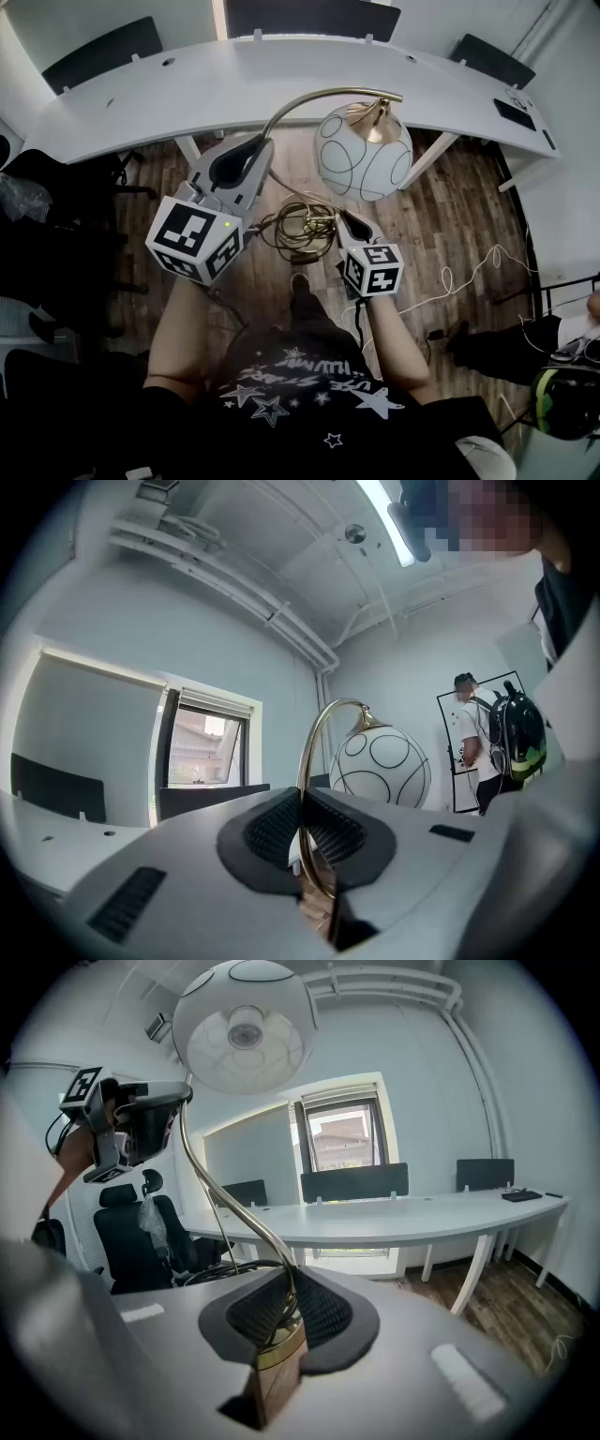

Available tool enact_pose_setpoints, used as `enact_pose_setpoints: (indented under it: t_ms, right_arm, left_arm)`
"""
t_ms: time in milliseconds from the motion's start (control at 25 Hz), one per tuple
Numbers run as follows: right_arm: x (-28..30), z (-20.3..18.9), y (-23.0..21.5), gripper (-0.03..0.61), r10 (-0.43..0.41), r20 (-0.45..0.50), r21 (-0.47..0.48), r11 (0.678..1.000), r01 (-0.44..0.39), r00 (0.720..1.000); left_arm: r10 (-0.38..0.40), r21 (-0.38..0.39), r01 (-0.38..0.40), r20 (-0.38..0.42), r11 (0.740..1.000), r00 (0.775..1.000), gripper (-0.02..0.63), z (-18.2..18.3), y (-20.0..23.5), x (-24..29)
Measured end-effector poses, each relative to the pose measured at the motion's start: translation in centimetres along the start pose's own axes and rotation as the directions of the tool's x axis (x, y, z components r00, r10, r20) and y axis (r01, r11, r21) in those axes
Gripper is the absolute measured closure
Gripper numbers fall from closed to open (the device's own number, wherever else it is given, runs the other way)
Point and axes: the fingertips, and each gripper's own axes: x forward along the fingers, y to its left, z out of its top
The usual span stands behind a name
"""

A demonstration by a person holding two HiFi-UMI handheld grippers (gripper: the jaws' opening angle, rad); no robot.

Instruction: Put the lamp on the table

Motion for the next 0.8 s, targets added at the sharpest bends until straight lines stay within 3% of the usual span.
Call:
enact_pose_setpoints:
  t_ms: [800]
  right_arm:
    - [1.13,0.10,-0.04,0.540,0.006,-0.004,0.013,1.000,-0.006,1.000]
  left_arm:
    - [0.004,0.007,-0.004,0.005,1.000,1.000,0.583,-0.32,0.73,0.43]
